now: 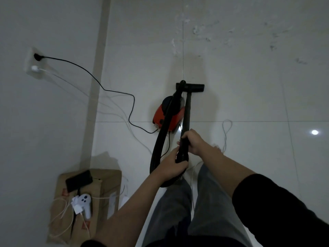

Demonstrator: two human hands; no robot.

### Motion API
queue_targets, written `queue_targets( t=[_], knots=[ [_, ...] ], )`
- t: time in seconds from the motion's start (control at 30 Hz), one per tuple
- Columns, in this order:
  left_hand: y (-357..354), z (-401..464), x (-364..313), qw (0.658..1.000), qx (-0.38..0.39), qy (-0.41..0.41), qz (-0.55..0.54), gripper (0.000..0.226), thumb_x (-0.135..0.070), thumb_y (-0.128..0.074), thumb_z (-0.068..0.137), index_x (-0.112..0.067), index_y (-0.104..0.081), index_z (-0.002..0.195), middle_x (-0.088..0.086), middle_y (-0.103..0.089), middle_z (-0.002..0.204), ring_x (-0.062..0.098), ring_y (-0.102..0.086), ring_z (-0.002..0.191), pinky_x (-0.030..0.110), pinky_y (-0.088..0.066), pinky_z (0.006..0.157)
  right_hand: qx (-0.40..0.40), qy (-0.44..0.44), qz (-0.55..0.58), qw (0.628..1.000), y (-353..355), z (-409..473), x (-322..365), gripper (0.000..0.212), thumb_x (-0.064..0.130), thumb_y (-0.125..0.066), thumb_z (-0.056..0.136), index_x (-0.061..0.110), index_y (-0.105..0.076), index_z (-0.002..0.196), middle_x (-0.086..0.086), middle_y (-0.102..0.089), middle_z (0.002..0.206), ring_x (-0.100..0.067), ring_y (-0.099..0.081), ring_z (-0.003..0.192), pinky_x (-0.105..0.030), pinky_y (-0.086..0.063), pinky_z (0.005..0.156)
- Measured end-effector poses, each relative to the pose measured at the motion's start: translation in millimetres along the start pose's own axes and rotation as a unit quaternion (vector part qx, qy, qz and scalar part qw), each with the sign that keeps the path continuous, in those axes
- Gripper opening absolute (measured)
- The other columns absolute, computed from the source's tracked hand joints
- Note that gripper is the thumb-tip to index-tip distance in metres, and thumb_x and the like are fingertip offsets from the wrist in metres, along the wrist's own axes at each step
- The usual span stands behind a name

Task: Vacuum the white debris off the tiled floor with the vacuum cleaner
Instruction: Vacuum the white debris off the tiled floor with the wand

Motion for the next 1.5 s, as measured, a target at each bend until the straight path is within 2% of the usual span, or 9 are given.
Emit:
queue_targets(
  t=[0.2, 0.33, 0.5, 0.63, 0.83, 1.03, 1.17, 1.37, 1.5],
  knots=[
    [-18, 17, 2, 0.999, -0.025, -0.048, 0.0, 0.069, -0.052, -0.051, 0.091, -0.041, -0.016, 0.149, -0.006, -0.057, 0.131, 0.012, -0.055, 0.115, 0.036, -0.046, 0.1, -0.06, 0.046, -0.056, 0.996, 8, 25, 4, 0.022, 0.026, -0.044, 0.104, 0.018, -0.043, 0.124, -0.01, -0.052, 0.085, -0.022, -0.053, 0.064, -0.037, -0.055, 0.065],
    [-28, 27, -2, 0.997, -0.014, -0.068, -0.031, 0.072, -0.041, -0.054, 0.089, -0.047, -0.013, 0.147, 0.002, -0.062, 0.121, 0.023, -0.062, 0.107, 0.041, -0.049, 0.093, -0.049, 0.061, -0.13, 0.988, 17, 35, 8, 0.04, 0.032, -0.051, 0.1, 0.022, -0.04, 0.137, -0.006, -0.055, 0.093, -0.024, -0.054, 0.079, -0.046, -0.055, 0.083],
    [-32, 39, -3, 0.996, 0.001, -0.061, -0.062, 0.07, -0.011, -0.056, 0.089, -0.034, -0.024, 0.146, 0.006, -0.061, 0.114, 0.021, -0.066, 0.087, 0.041, -0.056, 0.085, -0.012, 0.042, -0.193, 0.98, 28, 26, 7, 0.074, 0.03, -0.062, 0.095, 0.033, -0.017, 0.154, -0.007, -0.052, 0.13, -0.019, -0.063, 0.08, -0.028, -0.051, 0.058],
    [-43, 41, 1, 0.996, 0.008, -0.028, -0.079, 0.072, -0.008, -0.05, 0.09, -0.039, -0.018, 0.147, 0.007, -0.059, 0.101, 0.02, -0.064, 0.068, 0.033, -0.058, 0.059, -0.001, 0.034, -0.175, 0.984, 36, 33, 0, 0.091, 0.026, -0.069, 0.091, 0.034, -0.006, 0.156, -0.011, -0.044, 0.146, -0.022, -0.064, 0.088, -0.032, -0.057, 0.064],
    [-53, 50, 9, 0.996, -0.061, -0.071, -0.008, 0.07, -0.028, -0.056, 0.091, -0.028, -0.018, 0.151, 0.0, -0.066, 0.101, 0.014, -0.067, 0.074, 0.029, -0.057, 0.067, -0.005, 0.021, -0.145, 0.989, 38, 41, -5, 0.083, 0.02, -0.059, 0.097, 0.038, -0.003, 0.155, -0.011, -0.052, 0.11, -0.019, -0.062, 0.066, -0.029, -0.055, 0.057],
    [-65, 58, 9, 0.99, -0.08, -0.112, 0.002, 0.069, -0.025, -0.053, 0.09, -0.019, -0.019, 0.151, 0.009, -0.065, 0.108, 0.009, -0.063, 0.063, 0.023, -0.054, 0.064, -0.052, 0.082, -0.186, 0.978, 46, 50, -9, 0.075, 0.02, -0.055, 0.099, 0.031, -0.008, 0.157, -0.011, -0.055, 0.126, -0.016, -0.059, 0.064, -0.021, -0.05, 0.05],
    [-76, 66, 14, 0.991, -0.078, -0.105, -0.005, 0.073, -0.024, -0.055, 0.091, -0.021, -0.015, 0.152, 0.009, -0.057, 0.132, 0.015, -0.065, 0.1, 0.034, -0.055, 0.09, -0.059, 0.076, -0.172, 0.98, 59, 58, -14, 0.076, 0.022, -0.057, 0.098, 0.035, -0.009, 0.156, -0.007, -0.06, 0.1, -0.018, -0.057, 0.057, -0.026, -0.052, 0.052],
    [-99, 87, 15, 0.991, -0.086, -0.093, -0.036, 0.073, -0.028, -0.055, 0.091, -0.029, -0.015, 0.152, -0.004, -0.057, 0.135, 0.015, -0.059, 0.118, 0.044, -0.049, 0.1, -0.068, 0.098, -0.2, 0.973, 87, 75, -12, 0.08, 0.029, -0.06, 0.096, 0.033, -0.008, 0.157, -0.009, -0.06, 0.12, -0.017, -0.061, 0.068, -0.041, -0.06, 0.076],
    [-118, 102, 6, 0.99, -0.107, -0.089, -0.036, 0.07, -0.018, -0.056, 0.093, -0.02, -0.018, 0.152, -0.004, -0.058, 0.132, 0.006, -0.059, 0.112, 0.02, -0.047, 0.098, -0.06, 0.106, -0.192, 0.974, 108, 81, -3, 0.077, 0.019, -0.058, 0.098, 0.028, -0.008, 0.156, -0.001, -0.058, 0.087, -0.018, -0.056, 0.053, -0.025, -0.054, 0.048]
  ],
)
Point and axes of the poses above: each hand's wrist, its own z-axis towards the middle knuckle, its own y-axis out of the back of the hand, x = y × z, the point moved 5 cm from there along z, towards the middle knuckle
